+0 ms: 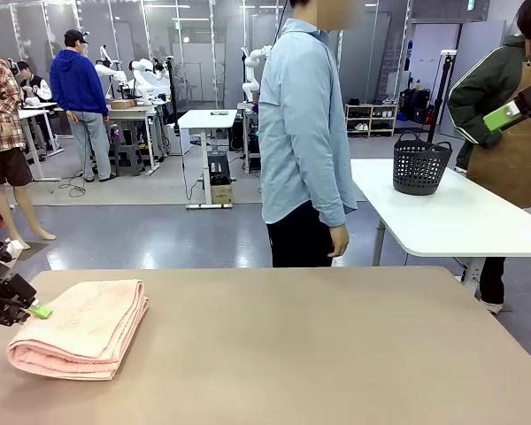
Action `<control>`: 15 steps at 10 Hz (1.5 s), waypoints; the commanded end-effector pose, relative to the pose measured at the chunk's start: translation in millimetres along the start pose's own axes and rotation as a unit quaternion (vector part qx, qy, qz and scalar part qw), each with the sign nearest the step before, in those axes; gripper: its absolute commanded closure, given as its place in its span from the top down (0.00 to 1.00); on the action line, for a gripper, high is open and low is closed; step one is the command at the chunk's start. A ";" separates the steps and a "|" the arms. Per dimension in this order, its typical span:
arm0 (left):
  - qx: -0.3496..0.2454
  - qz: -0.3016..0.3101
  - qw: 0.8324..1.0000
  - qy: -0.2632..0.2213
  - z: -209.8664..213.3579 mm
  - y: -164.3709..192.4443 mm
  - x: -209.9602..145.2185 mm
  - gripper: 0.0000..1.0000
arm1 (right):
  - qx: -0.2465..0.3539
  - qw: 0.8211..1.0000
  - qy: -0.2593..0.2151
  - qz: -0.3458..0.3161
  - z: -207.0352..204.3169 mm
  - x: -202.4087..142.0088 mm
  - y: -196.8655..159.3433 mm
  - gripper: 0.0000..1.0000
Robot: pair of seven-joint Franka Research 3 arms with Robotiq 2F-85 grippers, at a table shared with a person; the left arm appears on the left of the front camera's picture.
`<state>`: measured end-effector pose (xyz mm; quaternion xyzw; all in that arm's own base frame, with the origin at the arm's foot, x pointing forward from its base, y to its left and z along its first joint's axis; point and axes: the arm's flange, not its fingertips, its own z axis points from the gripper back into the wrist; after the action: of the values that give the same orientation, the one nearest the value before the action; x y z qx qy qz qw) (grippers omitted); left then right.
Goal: Fold the towel.
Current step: Pick up the 100 cm Hotel Towel and place it on the left side of the table.
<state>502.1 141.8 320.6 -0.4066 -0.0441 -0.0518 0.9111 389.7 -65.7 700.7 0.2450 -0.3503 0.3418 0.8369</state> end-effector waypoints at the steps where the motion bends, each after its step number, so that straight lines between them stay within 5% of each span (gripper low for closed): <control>1: 0.030 0.011 1.000 -0.001 1.4 -7.8 -2.9 1.00 | -0.003 1.000 0.002 0.002 0.1 0.9 1.0 1.00; 3: 0.032 0.015 0.999 -0.013 4.5 -9.1 -3.2 1.00 | -0.003 1.000 0.002 0.002 0.1 0.9 1.0 1.00; 4: 0.039 0.019 0.999 -0.013 5.2 -7.9 -4.3 0.92 | -0.003 1.000 0.002 0.002 0.1 0.9 1.0 1.00; 5: 0.052 0.024 0.998 -0.018 4.7 -6.7 -6.9 1.00 | -0.003 1.000 0.002 0.002 0.1 0.9 1.0 1.00; 9: 0.097 0.025 0.994 -0.053 9.5 -21.4 -30.0 1.00 | -0.003 1.000 0.002 0.002 0.1 0.9 1.0 1.00; 15: 0.071 0.026 0.996 -0.038 10.4 -4.7 -18.9 1.00 | -0.003 1.000 0.002 0.002 0.1 0.9 1.0 1.00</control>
<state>476.9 146.3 325.6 -0.3432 -0.0702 -0.0067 0.9366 389.8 -65.0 700.8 0.2454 -0.3501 0.3426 0.8365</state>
